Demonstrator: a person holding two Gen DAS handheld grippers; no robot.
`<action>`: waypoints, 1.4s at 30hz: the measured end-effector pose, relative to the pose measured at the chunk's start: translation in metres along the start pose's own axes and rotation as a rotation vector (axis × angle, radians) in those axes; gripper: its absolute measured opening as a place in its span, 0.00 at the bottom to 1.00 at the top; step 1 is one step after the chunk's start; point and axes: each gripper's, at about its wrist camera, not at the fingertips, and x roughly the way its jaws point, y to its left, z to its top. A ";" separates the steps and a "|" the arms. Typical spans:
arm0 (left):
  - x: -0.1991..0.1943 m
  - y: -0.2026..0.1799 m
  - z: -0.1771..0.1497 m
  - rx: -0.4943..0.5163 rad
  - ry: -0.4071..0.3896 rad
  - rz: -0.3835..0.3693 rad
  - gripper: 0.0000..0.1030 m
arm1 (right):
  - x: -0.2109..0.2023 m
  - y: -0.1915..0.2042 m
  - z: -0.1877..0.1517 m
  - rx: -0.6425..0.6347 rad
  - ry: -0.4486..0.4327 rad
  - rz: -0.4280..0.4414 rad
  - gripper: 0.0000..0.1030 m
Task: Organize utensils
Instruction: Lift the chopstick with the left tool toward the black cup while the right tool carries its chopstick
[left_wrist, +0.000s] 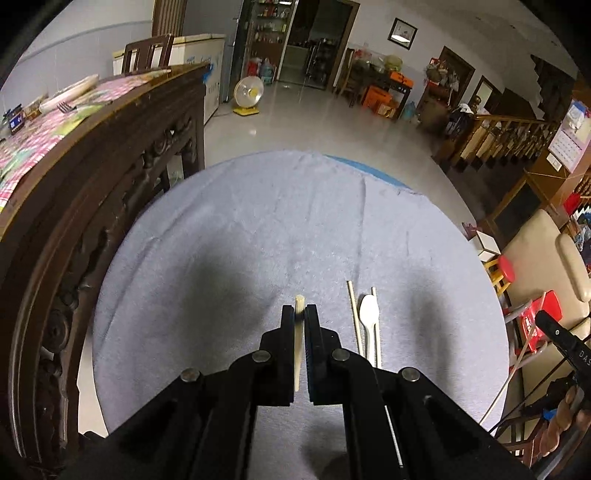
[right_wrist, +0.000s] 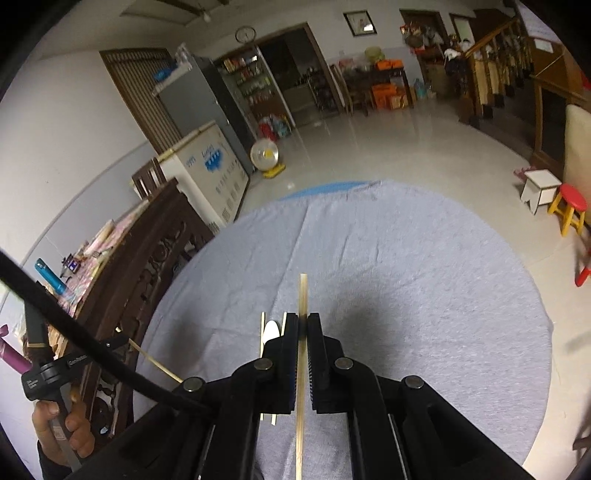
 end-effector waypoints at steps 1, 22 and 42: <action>-0.004 -0.001 0.000 0.004 -0.008 0.000 0.05 | -0.005 0.001 0.000 0.004 -0.014 0.007 0.05; -0.104 -0.021 -0.004 0.056 -0.174 -0.100 0.05 | -0.130 0.034 -0.038 0.038 -0.402 0.128 0.05; -0.154 -0.053 -0.054 0.148 -0.188 -0.201 0.05 | -0.122 0.106 -0.108 -0.090 -0.479 0.193 0.05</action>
